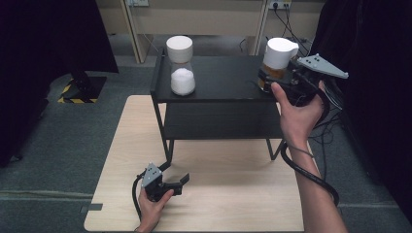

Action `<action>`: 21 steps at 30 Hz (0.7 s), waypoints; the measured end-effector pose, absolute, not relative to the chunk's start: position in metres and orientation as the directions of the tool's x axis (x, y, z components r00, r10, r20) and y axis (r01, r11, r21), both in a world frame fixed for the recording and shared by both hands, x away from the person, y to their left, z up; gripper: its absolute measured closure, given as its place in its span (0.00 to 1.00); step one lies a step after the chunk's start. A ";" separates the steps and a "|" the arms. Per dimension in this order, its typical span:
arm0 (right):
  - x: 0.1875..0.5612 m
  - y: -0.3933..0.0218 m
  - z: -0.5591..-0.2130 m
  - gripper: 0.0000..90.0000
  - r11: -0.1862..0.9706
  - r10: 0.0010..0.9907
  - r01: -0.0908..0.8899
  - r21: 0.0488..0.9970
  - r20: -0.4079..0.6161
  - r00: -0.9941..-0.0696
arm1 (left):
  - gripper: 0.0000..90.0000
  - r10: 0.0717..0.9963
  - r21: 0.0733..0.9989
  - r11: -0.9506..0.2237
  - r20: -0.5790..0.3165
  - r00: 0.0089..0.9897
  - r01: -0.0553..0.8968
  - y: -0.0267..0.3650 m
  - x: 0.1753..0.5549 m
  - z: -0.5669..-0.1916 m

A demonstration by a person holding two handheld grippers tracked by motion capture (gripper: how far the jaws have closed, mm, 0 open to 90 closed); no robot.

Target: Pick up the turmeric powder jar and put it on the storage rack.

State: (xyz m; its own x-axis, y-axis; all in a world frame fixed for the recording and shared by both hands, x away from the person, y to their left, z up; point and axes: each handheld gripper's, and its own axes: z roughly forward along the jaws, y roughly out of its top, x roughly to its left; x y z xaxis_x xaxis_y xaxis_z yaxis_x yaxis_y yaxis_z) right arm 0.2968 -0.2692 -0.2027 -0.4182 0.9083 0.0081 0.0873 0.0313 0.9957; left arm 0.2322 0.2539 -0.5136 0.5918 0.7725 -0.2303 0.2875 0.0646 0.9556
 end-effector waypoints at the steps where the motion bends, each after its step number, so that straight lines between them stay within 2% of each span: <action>1: 0.295 -0.270 -0.203 0.09 0.033 0.907 0.086 0.996 0.006 -0.421 | 0.04 0.773 0.956 0.064 -0.230 0.592 0.287 0.254 0.232 -0.514; 21: 0.252 -0.292 -0.226 0.09 0.038 0.886 0.046 0.998 -0.013 -0.464 | 0.04 0.774 0.957 0.062 -0.226 0.591 0.285 0.253 0.232 -0.514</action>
